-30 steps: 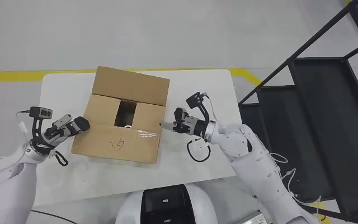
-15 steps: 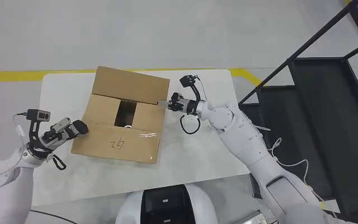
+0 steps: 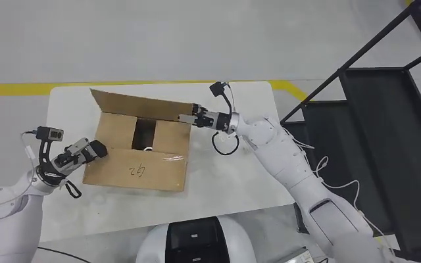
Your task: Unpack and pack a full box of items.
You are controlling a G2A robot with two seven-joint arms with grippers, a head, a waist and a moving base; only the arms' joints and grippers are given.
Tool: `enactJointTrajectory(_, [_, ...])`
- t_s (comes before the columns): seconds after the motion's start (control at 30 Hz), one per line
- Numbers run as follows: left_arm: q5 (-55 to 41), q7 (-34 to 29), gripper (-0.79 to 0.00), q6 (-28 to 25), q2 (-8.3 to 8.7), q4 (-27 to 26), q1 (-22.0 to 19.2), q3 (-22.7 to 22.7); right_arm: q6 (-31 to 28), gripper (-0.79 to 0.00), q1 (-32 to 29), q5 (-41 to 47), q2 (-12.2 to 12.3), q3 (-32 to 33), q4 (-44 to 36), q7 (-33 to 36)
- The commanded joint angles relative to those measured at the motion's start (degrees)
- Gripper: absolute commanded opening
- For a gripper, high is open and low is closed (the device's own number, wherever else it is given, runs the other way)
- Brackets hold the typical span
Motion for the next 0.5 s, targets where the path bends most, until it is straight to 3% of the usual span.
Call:
enactJointTrajectory(0.0, [-0.1,0.1,0.000,-0.2,0.05,0.1,-0.3,-0.3,-3.1,0.000,-1.9,0.7,0.5,0.7,-2.4,1.6])
enactJointTrajectory(0.17, [-0.1,0.2,0.000,-0.8,0.12,-0.1,-0.2,-0.4,-5.2,0.000,-6.2,-0.5,1.8,2.3,-8.2,4.9])
enactJointTrajectory(0.47, [0.5,2.4,0.000,-1.6,-0.05,-1.2,0.3,0.5,0.2,0.000,-10.7,-5.2,2.8,0.5,-14.2,9.0])
